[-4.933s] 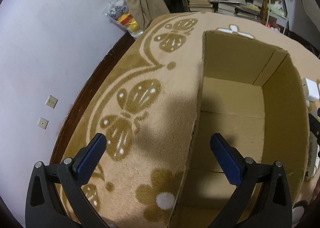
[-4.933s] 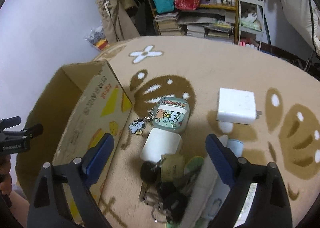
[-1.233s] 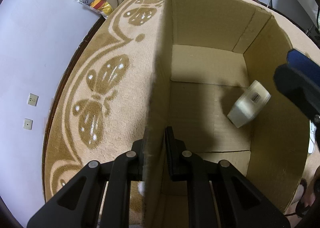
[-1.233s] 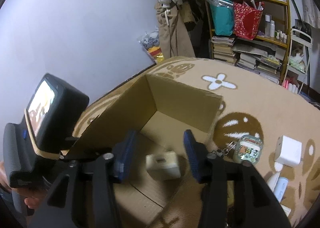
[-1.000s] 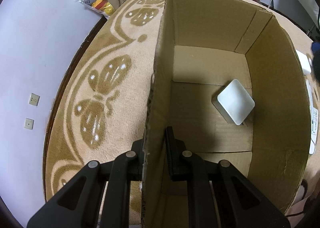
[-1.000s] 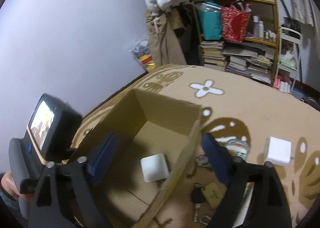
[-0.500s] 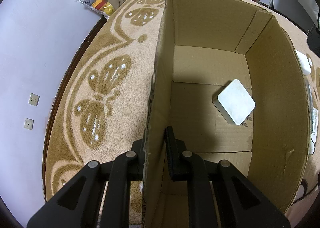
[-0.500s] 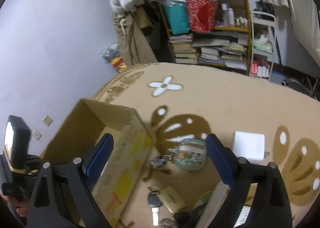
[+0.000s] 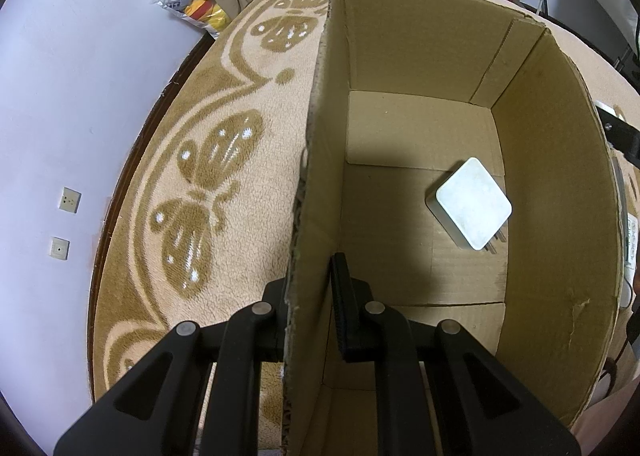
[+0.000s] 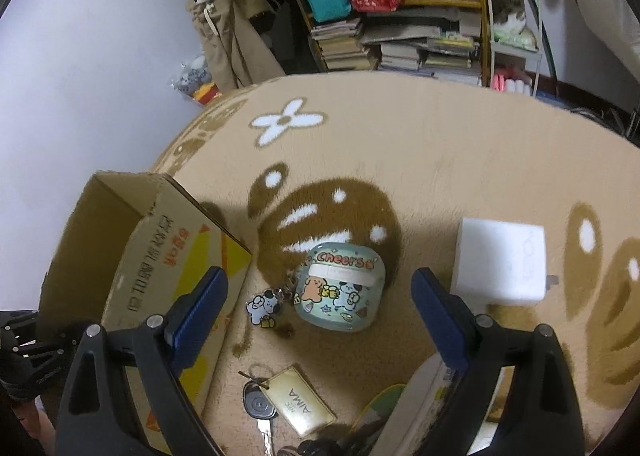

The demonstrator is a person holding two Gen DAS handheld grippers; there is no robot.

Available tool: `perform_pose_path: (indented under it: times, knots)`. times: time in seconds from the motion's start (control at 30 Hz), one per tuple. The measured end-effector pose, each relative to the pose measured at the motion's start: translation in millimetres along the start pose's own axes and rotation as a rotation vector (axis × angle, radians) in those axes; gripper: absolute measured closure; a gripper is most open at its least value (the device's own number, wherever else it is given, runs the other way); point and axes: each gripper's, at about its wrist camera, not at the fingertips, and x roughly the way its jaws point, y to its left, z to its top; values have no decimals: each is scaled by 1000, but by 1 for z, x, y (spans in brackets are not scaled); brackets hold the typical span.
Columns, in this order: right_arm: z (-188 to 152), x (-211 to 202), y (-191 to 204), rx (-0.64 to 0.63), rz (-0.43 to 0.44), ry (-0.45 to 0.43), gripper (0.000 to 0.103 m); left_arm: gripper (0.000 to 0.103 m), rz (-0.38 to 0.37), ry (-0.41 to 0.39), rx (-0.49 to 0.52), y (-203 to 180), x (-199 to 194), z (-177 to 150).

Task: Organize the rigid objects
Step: 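Move the right gripper to the teal earbud case and grasp it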

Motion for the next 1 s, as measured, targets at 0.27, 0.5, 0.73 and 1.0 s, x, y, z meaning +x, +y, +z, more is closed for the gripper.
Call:
perform_pose_path:
  times: [0.27, 0.5, 0.73, 1.0]
  knots:
    - [-3, 24, -2, 22, -10, 91, 14, 90, 2, 0, 0, -1, 1, 0]
    - [-5, 36, 2, 12, -28, 120, 22, 89, 10, 1, -1, -2, 1, 0]
    - [-6, 37, 7, -43, -87, 116, 40, 89, 18, -2, 5, -2, 1, 1]
    - [-8, 22, 17, -89, -56, 86, 41, 89, 12, -3, 3, -1, 2, 2]
